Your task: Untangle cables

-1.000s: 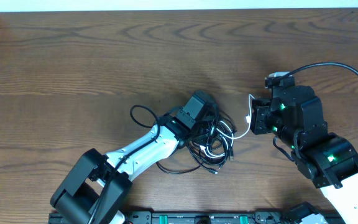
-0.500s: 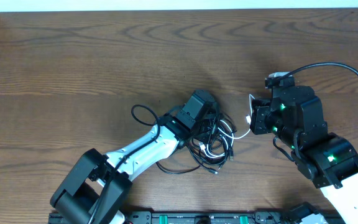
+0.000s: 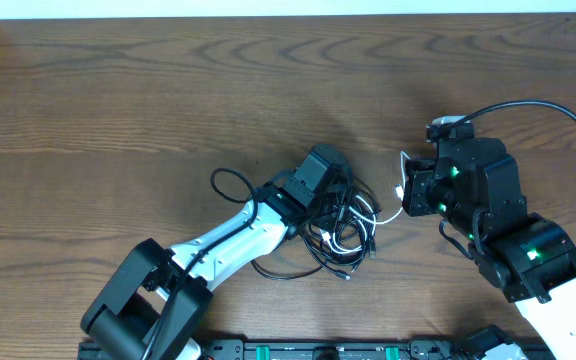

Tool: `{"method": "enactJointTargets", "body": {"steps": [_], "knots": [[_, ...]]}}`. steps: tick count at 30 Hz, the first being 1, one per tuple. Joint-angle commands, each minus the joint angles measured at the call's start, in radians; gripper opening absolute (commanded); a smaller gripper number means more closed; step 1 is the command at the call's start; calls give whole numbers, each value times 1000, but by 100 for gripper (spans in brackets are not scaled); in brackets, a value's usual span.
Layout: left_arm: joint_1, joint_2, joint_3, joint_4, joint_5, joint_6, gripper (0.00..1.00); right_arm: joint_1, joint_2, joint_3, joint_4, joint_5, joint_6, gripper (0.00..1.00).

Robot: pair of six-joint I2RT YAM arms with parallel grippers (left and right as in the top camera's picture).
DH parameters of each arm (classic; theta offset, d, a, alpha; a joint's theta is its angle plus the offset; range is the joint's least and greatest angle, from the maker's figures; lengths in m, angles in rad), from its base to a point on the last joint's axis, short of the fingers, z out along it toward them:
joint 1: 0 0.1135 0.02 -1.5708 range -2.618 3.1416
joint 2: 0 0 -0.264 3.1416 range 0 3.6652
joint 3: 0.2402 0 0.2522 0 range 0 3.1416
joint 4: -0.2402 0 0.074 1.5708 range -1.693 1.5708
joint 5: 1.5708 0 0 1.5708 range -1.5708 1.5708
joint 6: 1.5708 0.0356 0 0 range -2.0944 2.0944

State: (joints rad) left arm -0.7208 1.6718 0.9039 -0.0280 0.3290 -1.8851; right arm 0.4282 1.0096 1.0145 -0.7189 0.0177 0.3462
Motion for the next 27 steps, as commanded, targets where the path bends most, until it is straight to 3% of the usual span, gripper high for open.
{"method": "enactJointTargets", "body": {"steps": [1, 9, 13, 15, 23, 27], "knots": [[2, 2, 14, -31, -28, 6, 24, -5, -11, 6, -4, -2, -18, 1], [2, 2, 14, -26, -23, 6, 24, -5, -11, 6, -4, -2, -18, 1], [2, 2, 14, -11, -23, 6, 19, -5, -11, 6, -4, -2, -18, 1], [2, 2, 14, -12, -24, 6, 8, -5, -11, 6, -4, -2, -18, 1], [2, 2, 14, -13, -24, 9, 8, -5, -11, 6, -4, -2, -18, 1], [6, 1, 14, -9, -28, 122, 8, -5, -11, 6, -7, -2, -18, 1]]}}
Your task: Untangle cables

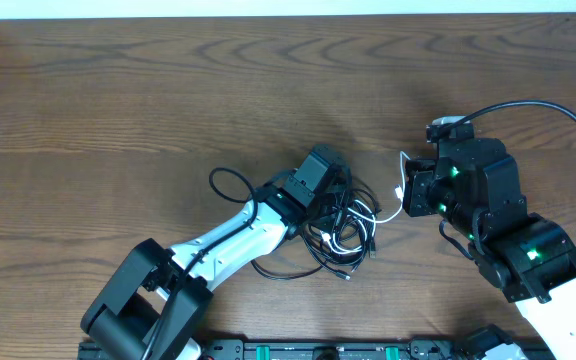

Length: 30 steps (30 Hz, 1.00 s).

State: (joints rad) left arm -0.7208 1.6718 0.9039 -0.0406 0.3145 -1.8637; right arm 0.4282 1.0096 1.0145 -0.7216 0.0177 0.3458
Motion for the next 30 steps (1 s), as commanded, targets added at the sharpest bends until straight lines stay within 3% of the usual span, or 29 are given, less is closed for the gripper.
{"method": "enactJointTargets", "body": {"steps": [1, 3, 4, 7, 8, 11, 16, 21, 25, 30], "knots": [[19, -3, 15, 16, -11, 175, 7, -5, -11, 6, -14, -2, -8, 8], [37, -15, 15, 42, 10, 255, 8, -8, -11, 6, -34, 0, 30, 29], [45, -22, 15, 58, 24, 291, 8, -12, -11, 6, -49, 2, 55, 45], [70, -62, 15, 107, 63, 392, 8, -30, -9, 6, -119, 43, 187, 67], [75, -80, 15, 112, 63, 422, 8, -36, -9, 6, -141, 58, 227, 69], [84, -129, 15, 111, 58, 484, 8, -55, -8, 5, -192, 69, 304, 68], [84, -191, 15, 111, 40, 578, 7, -54, 25, 3, -244, 23, 310, 57], [84, -202, 14, 108, -8, 612, 8, -52, 107, 3, -294, -70, 318, 54], [84, -202, 14, 60, -52, 620, 7, -34, 198, 3, -296, -206, 298, 39], [116, -219, 15, 146, 28, 639, 7, -21, 270, 3, -304, -212, 290, 40]]}}
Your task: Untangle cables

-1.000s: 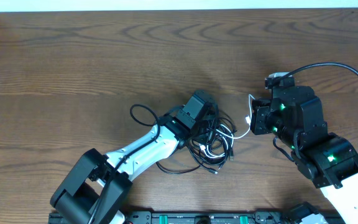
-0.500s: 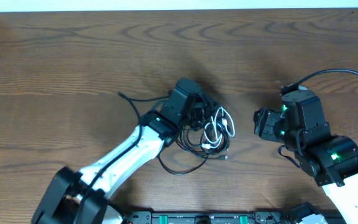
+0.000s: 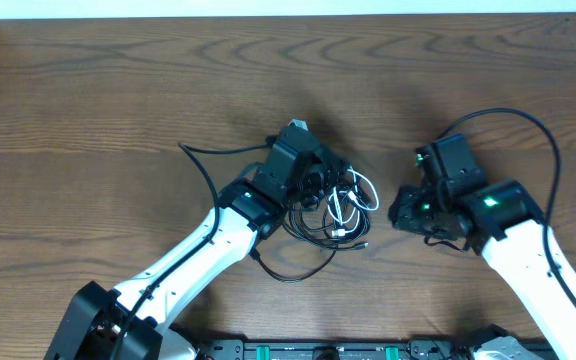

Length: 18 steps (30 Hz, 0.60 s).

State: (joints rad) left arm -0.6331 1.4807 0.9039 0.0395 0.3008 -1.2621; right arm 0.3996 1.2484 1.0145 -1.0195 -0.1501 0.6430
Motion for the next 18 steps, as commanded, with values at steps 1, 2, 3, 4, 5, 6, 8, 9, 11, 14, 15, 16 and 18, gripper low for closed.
{"method": "enactJointTargets", "body": {"steps": [1, 2, 3, 4, 5, 6, 8, 9, 11, 14, 15, 16, 18], "knots": [[36, -39, 15, 100, 60, 53, 8, 8, 39, 3, -6, -44, -6, 41], [45, -54, 15, 132, 70, 74, 7, 8, 50, 3, -5, -44, 0, 41], [52, -71, 15, 148, 69, 91, 8, 8, 57, 3, -5, -44, 3, 41], [59, -90, 15, 154, 65, 108, 7, 8, 63, 3, -4, -44, 4, 42], [63, -106, 15, 153, 63, 117, 7, 8, 68, 3, -2, -44, 4, 42], [67, -123, 15, 150, 62, 126, 8, 8, 72, 3, 2, -44, 4, 43], [67, -150, 15, 148, 62, 133, 8, 10, 76, 3, 11, -43, 5, 45], [66, -160, 15, 148, 62, 133, 7, 13, 78, 3, 21, -43, 5, 46], [65, -177, 15, 148, 62, 133, 7, 21, 89, -2, 59, -40, 8, 48], [65, -192, 15, 149, 62, 133, 7, 44, 114, -38, 161, -40, 24, 51], [65, -195, 15, 148, 66, 132, 7, 50, 122, -56, 203, -40, 26, 53], [65, -196, 15, 149, 71, 132, 7, 56, 132, -80, 259, -39, 26, 56], [65, -196, 15, 148, 79, 132, 7, 63, 150, -131, 386, -40, 26, 59]]}}
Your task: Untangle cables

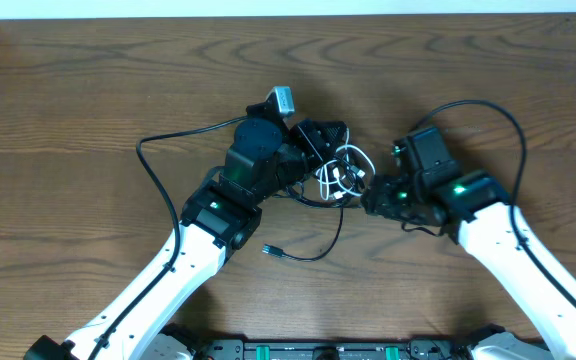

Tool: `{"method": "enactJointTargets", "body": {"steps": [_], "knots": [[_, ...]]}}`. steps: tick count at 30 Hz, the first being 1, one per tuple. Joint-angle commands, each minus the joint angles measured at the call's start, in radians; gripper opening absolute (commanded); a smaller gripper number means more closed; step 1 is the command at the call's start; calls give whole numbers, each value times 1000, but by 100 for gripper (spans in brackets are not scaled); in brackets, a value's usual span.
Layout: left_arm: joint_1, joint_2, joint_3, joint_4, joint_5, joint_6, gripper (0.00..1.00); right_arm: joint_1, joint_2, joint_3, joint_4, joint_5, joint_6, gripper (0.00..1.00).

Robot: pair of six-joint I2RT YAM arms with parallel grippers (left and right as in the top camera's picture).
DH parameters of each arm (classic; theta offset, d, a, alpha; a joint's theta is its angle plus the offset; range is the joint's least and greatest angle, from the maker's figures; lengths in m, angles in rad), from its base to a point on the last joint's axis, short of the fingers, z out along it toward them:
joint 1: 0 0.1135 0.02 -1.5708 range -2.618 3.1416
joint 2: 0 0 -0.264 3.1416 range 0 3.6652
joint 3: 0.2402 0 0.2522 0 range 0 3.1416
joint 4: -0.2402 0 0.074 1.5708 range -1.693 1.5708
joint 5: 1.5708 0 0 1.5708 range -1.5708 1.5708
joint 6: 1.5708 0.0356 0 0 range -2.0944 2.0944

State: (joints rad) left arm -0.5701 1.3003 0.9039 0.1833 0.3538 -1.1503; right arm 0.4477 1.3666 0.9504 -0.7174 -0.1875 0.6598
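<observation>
The cable tangle [336,172] is a knot of black cables wound round a white cable [349,160] at the table's middle. One black cable [318,255] trails from it toward the front and ends in a loose plug [267,249]. My left gripper [320,138] reaches in from the left and sits on the tangle's upper left, apparently shut on the black cables. At the tangle's right edge is my right gripper [370,198], touching the white loops. Its fingers are dark against the arm, so their state does not show.
The left arm's own black lead [158,150] loops out to the left of its wrist. The right arm's lead [478,105] arches above its wrist. A light strip of wall or edge runs along the far side of the wooden table [88,60].
The left gripper and the tangle have moved up and slightly right. The right gripper has moved left, up against the tangle. The trailing black cable now lies stretched out with its plug farther left.
At first the left gripper lay on the tangle's left while the right gripper stood off to the right, with a white cable end running to it. Both then shifted, the tangle farther back. Now the two grippers meet at the tangle, one on each side.
</observation>
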Motion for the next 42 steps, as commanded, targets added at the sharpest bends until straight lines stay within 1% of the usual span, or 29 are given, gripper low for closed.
{"method": "enactJointTargets", "body": {"steps": [1, 2, 5, 7, 9, 10, 14, 18, 21, 23, 25, 28, 30, 31, 32, 33, 35, 37, 38, 40, 42], "knots": [[2, -16, 15, 2, 28, 21, 7, 18, 41, -90, 148, -2, 9, 59], [2, -16, 15, 2, 28, 21, 7, 22, 50, -116, 219, 1, 8, 59], [2, -17, 15, 3, 28, 16, 8, 24, 77, -182, 399, 18, 8, 53], [2, -21, 15, 6, 28, 7, 7, 24, 92, -219, 500, 54, 8, 52], [3, -34, 15, 24, 28, 5, 7, 24, 106, -243, 560, 90, 8, 54], [5, -50, 15, 44, 28, 5, 8, 24, 116, -252, 583, 110, 8, 56], [4, -120, 15, 113, 42, 2, 7, 24, 161, -254, 610, 164, 11, 57], [5, -211, 15, 126, 45, 18, 7, 24, 200, -254, 607, 265, 59, 57], [5, -276, 15, 125, 47, 56, 8, 20, 220, -254, 591, 326, 116, 58], [5, -312, 15, 117, 46, 59, 7, 8, 222, -254, 564, 357, 164, 58], [5, -347, 15, 110, 47, 72, 7, -22, 222, -254, 526, 373, 208, 58], [5, -372, 15, 96, 46, 120, 8, -81, 221, -254, 484, 372, 208, 58], [5, -377, 15, 71, 45, 175, 7, -132, 216, -254, 439, 368, 208, 60], [5, -376, 15, 50, 40, 195, 7, -152, 212, -254, 415, 362, 207, 61], [4, -373, 14, 8, 18, 213, 8, -178, 204, -254, 382, 356, 208, 66], [4, -370, 14, -35, -10, 215, 8, -195, 197, -254, 361, 354, 207, 66], [4, -360, 14, -145, -97, 216, 8, -249, 175, -253, 304, 357, 207, 67], [5, -339, 14, -276, -214, 215, 8, -320, 137, -253, 244, 350, 206, 68], [4, -323, 14, -332, -262, 215, 8, -358, 106, -253, 214, 328, 188, 68], [4, -294, 14, -373, -276, 216, 8, -404, 51, -253, 191, 270, 128, 69], [4, -263, 14, -383, -272, 231, 8, -430, -9, -253, 177, 219, 89, 73]]}}
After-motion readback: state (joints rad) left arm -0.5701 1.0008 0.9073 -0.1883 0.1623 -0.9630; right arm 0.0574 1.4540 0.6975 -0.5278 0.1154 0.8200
